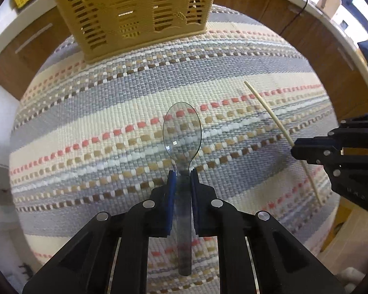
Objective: Organize utensils
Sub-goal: 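Grasp the clear spoon with the left tool while the right tool grasps the wooden chopstick, then carry the spoon and chopstick over the yellow basket and open both tools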
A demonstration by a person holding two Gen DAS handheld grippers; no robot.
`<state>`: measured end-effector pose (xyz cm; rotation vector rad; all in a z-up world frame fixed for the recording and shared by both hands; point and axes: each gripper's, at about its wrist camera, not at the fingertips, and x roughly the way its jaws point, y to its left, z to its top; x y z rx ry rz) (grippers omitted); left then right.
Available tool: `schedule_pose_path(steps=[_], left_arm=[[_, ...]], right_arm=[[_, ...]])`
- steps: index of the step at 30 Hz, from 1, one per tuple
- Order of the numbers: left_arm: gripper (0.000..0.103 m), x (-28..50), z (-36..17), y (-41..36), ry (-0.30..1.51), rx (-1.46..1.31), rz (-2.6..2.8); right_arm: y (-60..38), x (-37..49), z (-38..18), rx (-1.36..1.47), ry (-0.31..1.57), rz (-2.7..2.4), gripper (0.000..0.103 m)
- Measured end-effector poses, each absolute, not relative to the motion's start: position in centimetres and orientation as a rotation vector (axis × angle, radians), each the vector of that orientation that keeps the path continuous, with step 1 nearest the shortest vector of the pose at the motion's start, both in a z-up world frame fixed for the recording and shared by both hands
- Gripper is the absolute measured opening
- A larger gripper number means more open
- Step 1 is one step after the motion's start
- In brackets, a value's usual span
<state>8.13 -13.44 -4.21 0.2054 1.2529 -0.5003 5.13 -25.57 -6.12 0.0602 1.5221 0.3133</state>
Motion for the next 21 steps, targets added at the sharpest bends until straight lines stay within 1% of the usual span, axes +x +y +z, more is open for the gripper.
schedule_pose_path(steps=[4,9,12,17,21], left_arm=[[0.01,7.6,-2.6,-11.5,1.172,0.15,-0.52],[0.01,7.2,1.1,-8.8,1.047,0.068,-0.524],[0.01,7.2,4.0,-7.1,0.949,0.035,-0.514],[0.01,7.9,9.7,-3.2,0.784,-0.075,-0.533],[0.01,8.8,13.2,-3.0,0.682,-0.131,-0.53]], right_arm=[[-26.5,4.9,-3.8,0.107,1.433,0.351,0.005],[-27.3,5.0,0.0,0.144,1.308,0.398,0.005],[-27.4,5.0,3.5,0.112,1.168,0.42,0.005],[-27.0,5.7,7.8,0.089,0.988,0.444,0.005],[-26.5,6.6,11.0,0.07,0.851,0.455,0.005]])
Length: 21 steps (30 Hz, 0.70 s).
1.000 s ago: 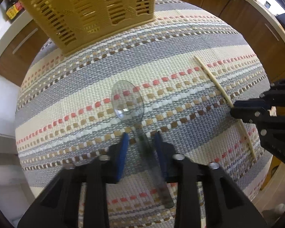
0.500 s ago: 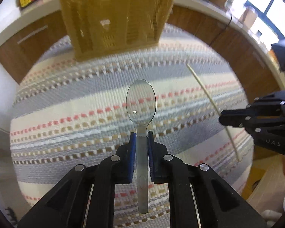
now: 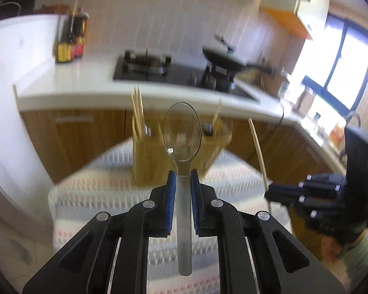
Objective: Organize utensils
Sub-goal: 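Carry the spoon and chopstick over the yellow basket and open both tools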
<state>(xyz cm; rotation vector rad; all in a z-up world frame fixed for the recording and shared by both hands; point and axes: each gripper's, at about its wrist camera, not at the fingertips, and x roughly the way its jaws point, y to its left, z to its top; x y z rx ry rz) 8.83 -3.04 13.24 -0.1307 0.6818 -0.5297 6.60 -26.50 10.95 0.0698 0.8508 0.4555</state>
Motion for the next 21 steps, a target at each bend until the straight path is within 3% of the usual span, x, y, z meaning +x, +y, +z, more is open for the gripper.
schedule_pose_path(steps=[8,21], left_arm=[[0.01,11.2,17.9,-3.7,0.469,-0.18,-0.504],[0.01,16.1,17.1,-4.7,0.263,-0.227,-0.477]], right_arm=[[-27.5,10.4,15.3,0.122,0.605,0.409,0.005],[-31.6,17.8,15.7,0.203,0.335,0.152,0.005]])
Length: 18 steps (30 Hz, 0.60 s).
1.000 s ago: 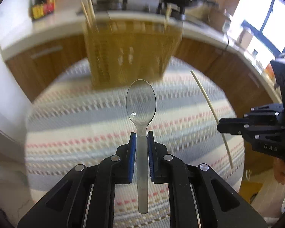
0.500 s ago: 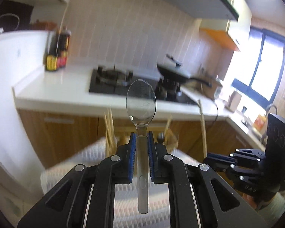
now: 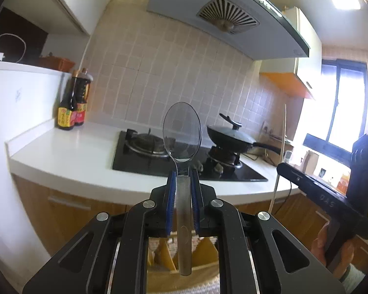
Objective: Organize utensils
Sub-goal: 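Carry the spoon and chopstick over the yellow basket and open both tools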
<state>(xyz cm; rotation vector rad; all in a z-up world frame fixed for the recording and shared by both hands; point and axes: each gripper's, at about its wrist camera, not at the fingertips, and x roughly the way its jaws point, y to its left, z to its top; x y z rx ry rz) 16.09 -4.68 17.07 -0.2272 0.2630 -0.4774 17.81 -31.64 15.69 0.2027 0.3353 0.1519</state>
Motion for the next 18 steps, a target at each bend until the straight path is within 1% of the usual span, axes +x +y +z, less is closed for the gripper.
schedule_pose_path(steps=[8,18], left_arm=[[0.01,17.7,14.4,-5.4,0.187,-0.223,-0.432],[0.01,19.9,10.6,-6.6,0.191,-0.177,-0.396]], right_arm=[[-31.1,18.8,11.8,0.186,0.289,0.112,0.005],[-29.8,19.3,9.7,0.155,0.271,0.112,0.005]])
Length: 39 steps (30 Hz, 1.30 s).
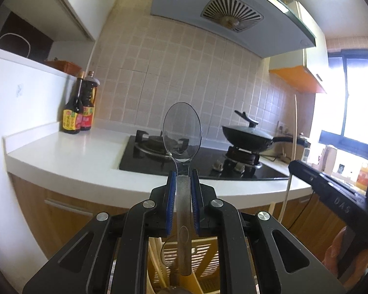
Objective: Organize utensils
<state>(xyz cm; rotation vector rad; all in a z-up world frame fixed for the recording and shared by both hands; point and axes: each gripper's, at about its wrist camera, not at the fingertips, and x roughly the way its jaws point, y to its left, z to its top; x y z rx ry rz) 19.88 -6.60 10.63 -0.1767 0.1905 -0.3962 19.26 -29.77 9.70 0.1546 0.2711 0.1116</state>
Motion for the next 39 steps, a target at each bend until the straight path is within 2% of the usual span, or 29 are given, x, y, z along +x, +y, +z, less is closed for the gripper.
schedule_pose_path(steps=[15,17,18,19,20,22,26,28,30,34,39], left_arm=[[0.011,20.0,8.6,-5.9,0.206,-0.161,-0.394],[0.016,19.7,8.7,-5.7,0.208,-0.157,-0.395],[0.022,19.5,8.8,-5.5,0.213,-0.159,-0.401],[0.028,19.4,8.9,-5.3,0.213,-0.166,-0.403],[0.031,19.1,9.1,-5.0,0.213,-0.175,-0.406],[0.04,18.6,9.5,-4.4,0.211,-0.195,-0.416],[0.05,16.8,10.5,-2.8,0.214,-0.23,-0.435],[0.063,15.8,11.0,-2.1,0.225,-0.244,-0.456],[0.069,14.5,11.3,-1.3,0.239,-0.261,-0.484],[0.077,11.7,11.2,-0.3,0.267,-0.281,-0.491],[0.082,8.2,10.2,-0.1,0.304,-0.266,-0.466]], right_arm=[[-31.6,18.7,6.6,0.247,0.317,0.155,0.005],[-31.8,18.3,6.6,0.244,0.334,0.167,0.006],[-31.9,18.0,6.8,0.245,0.333,0.166,0.006],[-31.9,17.7,6.9,0.246,0.332,0.167,0.012],[-32.0,17.4,7.0,0.248,0.338,0.175,0.029],[-32.4,16.5,7.4,0.264,0.326,0.178,0.055],[-32.7,14.4,8.3,0.274,0.317,0.181,0.056],[-32.7,13.0,8.7,0.272,0.316,0.174,0.056],[-32.5,11.6,8.9,0.257,0.319,0.171,0.056],[-31.6,9.0,8.7,0.225,0.339,0.163,0.074],[-30.0,5.5,8.0,0.179,0.36,0.139,0.08]])
